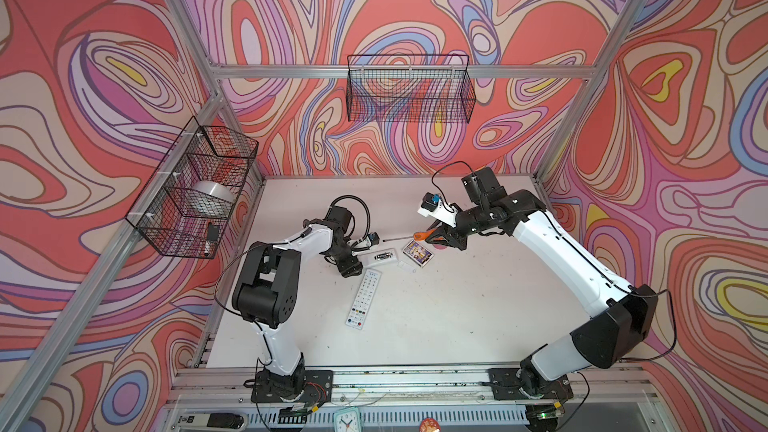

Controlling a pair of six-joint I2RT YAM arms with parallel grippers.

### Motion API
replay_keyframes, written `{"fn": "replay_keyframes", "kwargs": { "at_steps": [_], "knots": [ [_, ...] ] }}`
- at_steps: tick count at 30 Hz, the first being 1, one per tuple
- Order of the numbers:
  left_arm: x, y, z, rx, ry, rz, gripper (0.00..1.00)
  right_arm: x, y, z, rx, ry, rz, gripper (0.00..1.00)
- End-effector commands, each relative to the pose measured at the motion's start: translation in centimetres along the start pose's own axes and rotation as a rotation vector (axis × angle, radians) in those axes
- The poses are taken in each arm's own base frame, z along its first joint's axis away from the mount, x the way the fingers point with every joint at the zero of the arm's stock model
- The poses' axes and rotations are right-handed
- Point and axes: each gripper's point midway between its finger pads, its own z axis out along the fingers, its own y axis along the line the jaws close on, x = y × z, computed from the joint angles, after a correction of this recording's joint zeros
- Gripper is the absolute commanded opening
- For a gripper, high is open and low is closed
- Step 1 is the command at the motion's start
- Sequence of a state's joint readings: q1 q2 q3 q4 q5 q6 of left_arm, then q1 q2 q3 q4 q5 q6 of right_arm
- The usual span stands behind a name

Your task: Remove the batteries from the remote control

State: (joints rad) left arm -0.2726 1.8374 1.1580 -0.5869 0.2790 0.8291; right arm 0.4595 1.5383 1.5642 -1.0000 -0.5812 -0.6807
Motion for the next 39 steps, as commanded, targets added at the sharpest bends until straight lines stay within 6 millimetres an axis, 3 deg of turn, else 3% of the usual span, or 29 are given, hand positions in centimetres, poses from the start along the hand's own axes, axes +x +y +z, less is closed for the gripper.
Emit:
{"fn": "replay_keyframes", "kwargs": {
  "at_steps": [1, 7, 16, 21, 30, 34, 37, 39],
  "knots": [
    [0.9, -1.0, 0.9, 0.054, 0.060, -0.003, 0.70, -1.0, 0.9, -0.9, -0.004, -0.048, -0.010, 0.00],
    [1.2, -3.0, 1.9, 0.103, 0.081, 0.031, 0.51, -0.7, 1.0, -1.2, 0.017, -0.055, -0.018, 0.00],
    [0.3, -2.4, 0.6, 0.062, 0.056, 0.016, 0.27, -1.0, 1.3, -1.6, 0.027, -0.079, -0.005, 0.00],
    [-0.9, -2.0, -1.4, 0.029, 0.018, 0.006, 0.21, -2.1, 1.2, -2.8, 0.069, -0.142, 0.011, 0.00],
    [-3.5, -2.4, -8.0, -0.073, -0.115, 0.039, 0.17, -3.0, 0.3, -7.5, 0.131, -0.164, 0.137, 0.00],
    [-4.8, -5.4, -9.5, -0.070, -0.122, 0.157, 0.16, -1.4, 0.3, -9.5, 0.126, -0.087, 0.169, 0.00],
    [-5.0, -9.6, -8.2, -0.009, -0.053, 0.297, 0.16, 0.8, 0.5, -10.4, 0.175, 0.013, 0.142, 0.00],
    [-4.7, -11.4, -7.4, 0.025, -0.016, 0.333, 0.15, 2.4, 0.4, -10.8, 0.212, 0.068, 0.147, 0.00]
  ]
}}
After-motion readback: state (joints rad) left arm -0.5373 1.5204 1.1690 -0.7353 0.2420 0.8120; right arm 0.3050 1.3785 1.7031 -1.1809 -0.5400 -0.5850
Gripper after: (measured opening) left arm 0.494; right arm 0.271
